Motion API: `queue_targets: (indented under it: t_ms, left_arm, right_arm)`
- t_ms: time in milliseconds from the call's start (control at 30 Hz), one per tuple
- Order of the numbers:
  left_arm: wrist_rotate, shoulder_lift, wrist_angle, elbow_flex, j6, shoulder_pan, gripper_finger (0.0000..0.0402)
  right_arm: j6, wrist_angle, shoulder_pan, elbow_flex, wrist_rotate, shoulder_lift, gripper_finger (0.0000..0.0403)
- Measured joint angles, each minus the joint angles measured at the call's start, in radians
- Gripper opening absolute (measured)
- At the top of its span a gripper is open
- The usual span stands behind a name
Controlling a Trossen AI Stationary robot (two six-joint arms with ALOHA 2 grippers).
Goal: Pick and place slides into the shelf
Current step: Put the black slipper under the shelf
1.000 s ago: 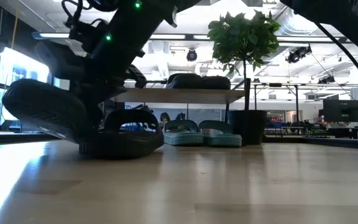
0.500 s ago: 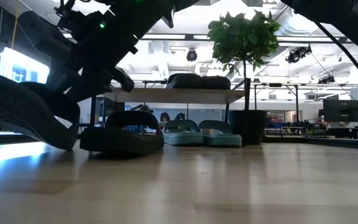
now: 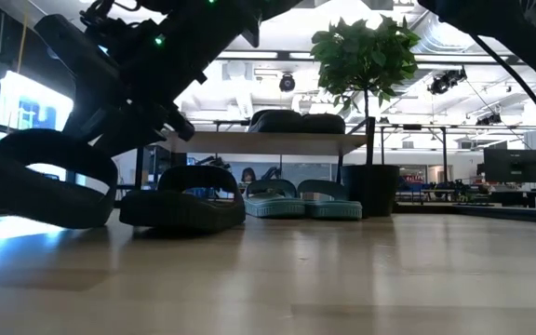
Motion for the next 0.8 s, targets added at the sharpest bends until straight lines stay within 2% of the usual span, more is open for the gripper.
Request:
queue_targets:
  t_ms: [333,633,800]
  left_arm:
    - [0.0,0.0,-0.001,0.0,0.006,0.0,0.0143]
    - [-0.03,0.0,-0.003,0.0,0.073,0.0,0.0143]
    - [-0.075,0.025,-0.002,0.0,0.128,-0.001,0.0143]
  right_arm:
    - [-0.007,-0.013,-0.003,0.0,0.006,0.0,0.0239]
    - [-0.067,-0.022,0.016,-0.001,-0.009,-0.031,0.0243]
    - [-0.055,-0.142,0.033,-0.002,-0.04,-0.073,0.0243]
